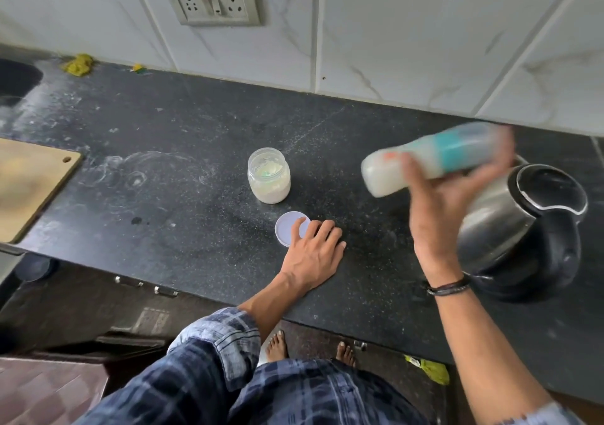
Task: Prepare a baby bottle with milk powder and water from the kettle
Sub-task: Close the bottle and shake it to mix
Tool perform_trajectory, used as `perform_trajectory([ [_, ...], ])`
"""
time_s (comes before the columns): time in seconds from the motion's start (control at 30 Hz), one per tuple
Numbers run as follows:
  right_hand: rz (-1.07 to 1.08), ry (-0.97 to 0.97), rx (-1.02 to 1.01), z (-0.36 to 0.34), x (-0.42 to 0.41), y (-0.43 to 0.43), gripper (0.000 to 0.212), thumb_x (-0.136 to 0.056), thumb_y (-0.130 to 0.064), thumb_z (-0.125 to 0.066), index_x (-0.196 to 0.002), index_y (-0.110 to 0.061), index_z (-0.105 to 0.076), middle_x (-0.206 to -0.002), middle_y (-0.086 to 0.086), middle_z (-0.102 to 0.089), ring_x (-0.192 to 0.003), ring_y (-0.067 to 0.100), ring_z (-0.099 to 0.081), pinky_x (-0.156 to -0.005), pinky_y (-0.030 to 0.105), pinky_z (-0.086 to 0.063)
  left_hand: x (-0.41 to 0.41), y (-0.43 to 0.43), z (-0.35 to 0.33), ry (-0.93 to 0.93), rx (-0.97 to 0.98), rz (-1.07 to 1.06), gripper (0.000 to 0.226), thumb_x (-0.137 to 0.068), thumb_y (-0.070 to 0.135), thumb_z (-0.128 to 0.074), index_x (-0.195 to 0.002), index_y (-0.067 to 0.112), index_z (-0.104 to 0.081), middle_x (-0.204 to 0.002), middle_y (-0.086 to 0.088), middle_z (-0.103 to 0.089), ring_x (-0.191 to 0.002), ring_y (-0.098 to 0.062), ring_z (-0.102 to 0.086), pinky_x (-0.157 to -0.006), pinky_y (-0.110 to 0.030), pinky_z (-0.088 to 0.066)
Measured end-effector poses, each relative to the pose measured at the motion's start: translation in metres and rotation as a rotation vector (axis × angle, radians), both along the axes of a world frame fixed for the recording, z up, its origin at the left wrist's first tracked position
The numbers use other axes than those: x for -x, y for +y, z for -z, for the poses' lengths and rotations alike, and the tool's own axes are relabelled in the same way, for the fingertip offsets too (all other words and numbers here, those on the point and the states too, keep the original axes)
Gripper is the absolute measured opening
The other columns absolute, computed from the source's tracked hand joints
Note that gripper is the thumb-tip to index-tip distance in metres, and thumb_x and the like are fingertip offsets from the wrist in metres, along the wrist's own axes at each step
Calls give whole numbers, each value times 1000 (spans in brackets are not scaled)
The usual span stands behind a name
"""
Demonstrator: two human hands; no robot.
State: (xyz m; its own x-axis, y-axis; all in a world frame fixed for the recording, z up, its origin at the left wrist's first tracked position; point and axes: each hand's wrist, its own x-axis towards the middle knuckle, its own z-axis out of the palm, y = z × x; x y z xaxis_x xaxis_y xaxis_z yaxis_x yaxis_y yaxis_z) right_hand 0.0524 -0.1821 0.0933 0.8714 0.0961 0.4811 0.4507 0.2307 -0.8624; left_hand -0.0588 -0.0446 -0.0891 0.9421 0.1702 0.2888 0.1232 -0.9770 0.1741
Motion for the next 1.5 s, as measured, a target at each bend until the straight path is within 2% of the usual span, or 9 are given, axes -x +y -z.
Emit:
perform_trajectory([
  [0.33,-146,77,105,7,12,3,98,-81,1,-86,-153,-12,-21,-144,4,-43,-113,17,-65,-94,36,-57,-1,2,0,39,14,5,33,-107,43,-40,-115,20,-63,-124,-1,-60,-108,-26,-56,-107,-59,-34],
  [0.5,116,-45,-89,-2,10,4,98,-90,-1,-80,-153,-2,-5,-147,6,-33,-122,7,-62,-97,27,-55,-2,1,3,10,-5,-7,32,-107,42,-41,-112,19,-63,-120,-1,-59,-104,-26,-56,-105,-58,-34],
  [0.63,-64,118,5,-4,18,5,94,-85,5,-81,-151,-16,-18,-147,10,-42,-114,18,-66,-92,31,-57,-2,2,4,-11,3,8,31,-107,42,-41,-113,19,-63,-122,-1,-60,-105,-26,-56,-104,-59,-35],
  [0.73,96,13,-90,-3,12,8,95,-90,2,-78,-153,-6,-6,-146,1,-37,-120,8,-64,-94,27,-57,-2,2,3,-5,-10,-7,32,-107,42,-41,-112,19,-63,-121,-1,-59,-103,-26,-56,-105,-58,-34],
  [0.87,-132,112,125,-1,16,10,96,-83,-1,-85,-152,-19,-22,-140,-4,-47,-112,22,-68,-93,39,-59,-1,2,3,6,-12,7,33,-107,43,-40,-114,19,-63,-122,-1,-60,-105,-27,-56,-105,-58,-33],
  [1.0,50,6,-81,-6,21,18,95,-90,3,-78,-153,-11,-9,-146,-16,-49,-121,11,-65,-93,29,-58,-2,1,3,-10,-12,-8,31,-107,41,-43,-112,19,-63,-121,-1,-60,-103,-26,-57,-103,-57,-34],
  [1.2,-52,137,6,-3,29,17,93,-85,-5,-84,-151,-23,-21,-142,1,-51,-115,22,-68,-91,36,-59,-2,2,4,-16,-4,5,32,-107,41,-43,-113,18,-64,-123,-2,-61,-105,-27,-57,-104,-59,-35],
  [1.4,-120,153,159,2,17,15,93,-84,-4,-85,-154,-16,-24,-136,-9,-53,-109,14,-69,-90,35,-60,-1,1,1,-7,-11,1,32,-106,42,-43,-111,19,-64,-120,0,-61,-104,-26,-56,-105,-58,-35],
  [1.5,49,111,-45,-4,22,15,94,-89,-4,-81,-155,-11,-14,-136,-22,-57,-114,13,-69,-89,29,-59,-2,1,1,5,0,-8,31,-106,42,-43,-112,20,-64,-120,1,-60,-103,-25,-56,-106,-58,-35],
])
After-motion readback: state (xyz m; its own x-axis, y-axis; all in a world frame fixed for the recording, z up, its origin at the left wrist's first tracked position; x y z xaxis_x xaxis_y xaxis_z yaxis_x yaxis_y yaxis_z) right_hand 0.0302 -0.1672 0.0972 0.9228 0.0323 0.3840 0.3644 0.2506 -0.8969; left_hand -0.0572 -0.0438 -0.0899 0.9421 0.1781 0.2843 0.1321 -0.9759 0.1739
